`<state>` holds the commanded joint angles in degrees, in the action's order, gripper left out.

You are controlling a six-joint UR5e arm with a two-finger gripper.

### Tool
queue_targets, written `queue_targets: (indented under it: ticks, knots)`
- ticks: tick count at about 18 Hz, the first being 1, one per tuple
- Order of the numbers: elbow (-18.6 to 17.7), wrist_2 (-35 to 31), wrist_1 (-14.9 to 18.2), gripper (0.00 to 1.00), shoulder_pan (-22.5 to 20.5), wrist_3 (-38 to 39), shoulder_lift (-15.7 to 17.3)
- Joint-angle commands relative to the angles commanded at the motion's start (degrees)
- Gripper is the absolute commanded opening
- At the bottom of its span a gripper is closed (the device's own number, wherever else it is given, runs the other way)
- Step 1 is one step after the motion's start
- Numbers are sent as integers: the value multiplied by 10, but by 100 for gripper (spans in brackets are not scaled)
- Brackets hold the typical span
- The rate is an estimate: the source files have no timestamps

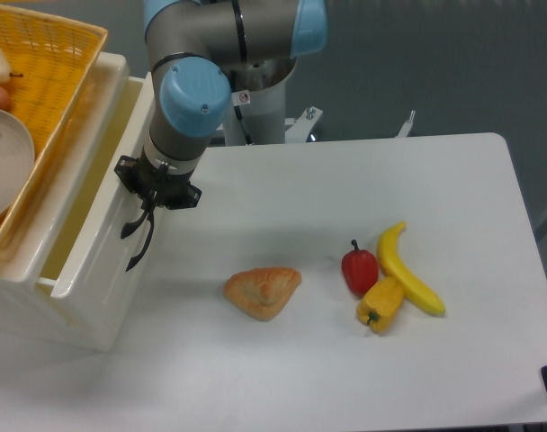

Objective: Slide open the top white drawer
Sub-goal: 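Pull the handle outward to start sliding the drawer open, then keep pulling the drawer outward along its runners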

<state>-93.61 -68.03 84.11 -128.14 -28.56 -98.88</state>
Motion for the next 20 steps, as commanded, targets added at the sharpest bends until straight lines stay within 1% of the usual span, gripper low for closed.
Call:
queue_targets:
  ticks: [5,13,20]
  knots:
    - [0,-1,-1,15,-11,-1,0]
    - [19,0,0,15,-49,-3,-4]
    - [21,-1,-1,15,-55,-3,-17]
